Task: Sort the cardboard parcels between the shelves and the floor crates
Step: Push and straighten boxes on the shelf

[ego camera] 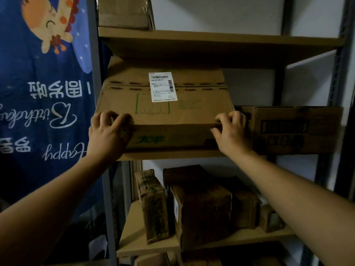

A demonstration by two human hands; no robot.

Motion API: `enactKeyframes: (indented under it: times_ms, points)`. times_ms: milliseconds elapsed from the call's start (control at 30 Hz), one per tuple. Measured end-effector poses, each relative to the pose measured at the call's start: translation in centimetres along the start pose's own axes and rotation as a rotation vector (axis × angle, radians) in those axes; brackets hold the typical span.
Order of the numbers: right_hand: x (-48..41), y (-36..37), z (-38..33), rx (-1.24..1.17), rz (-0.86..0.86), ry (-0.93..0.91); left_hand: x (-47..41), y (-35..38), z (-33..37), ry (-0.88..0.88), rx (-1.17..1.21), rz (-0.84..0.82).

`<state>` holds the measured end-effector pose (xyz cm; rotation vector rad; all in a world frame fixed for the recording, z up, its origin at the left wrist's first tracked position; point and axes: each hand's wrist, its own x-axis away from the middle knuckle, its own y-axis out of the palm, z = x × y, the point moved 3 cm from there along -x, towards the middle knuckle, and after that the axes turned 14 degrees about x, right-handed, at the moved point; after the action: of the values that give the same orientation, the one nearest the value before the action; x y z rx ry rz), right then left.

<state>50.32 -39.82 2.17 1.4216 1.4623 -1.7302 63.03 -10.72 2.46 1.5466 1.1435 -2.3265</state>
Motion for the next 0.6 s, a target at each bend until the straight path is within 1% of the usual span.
enactKeyframes:
  times_ms: [267, 333, 433, 600]
  points:
    - [3.8, -0.9, 0.7, 0.0, 0.105, -0.087, 4.5, 0.6, -0.5, 0.095, 0.052, 0.108]
    - [4.9, -0.6, 0.9, -0.009, 0.113, -0.115, 5.8, 1.0, -0.7, 0.108, 0.055, 0.108]
    - [5.9, -0.3, 1.0, -0.02, 0.109, -0.104, 6.9, 1.4, -1.0, 0.128, 0.048, 0.092]
    - [6.0, -0.3, 1.1, -0.041, 0.124, -0.096, 6.8, 1.1, -1.2, 0.103, 0.069, 0.063]
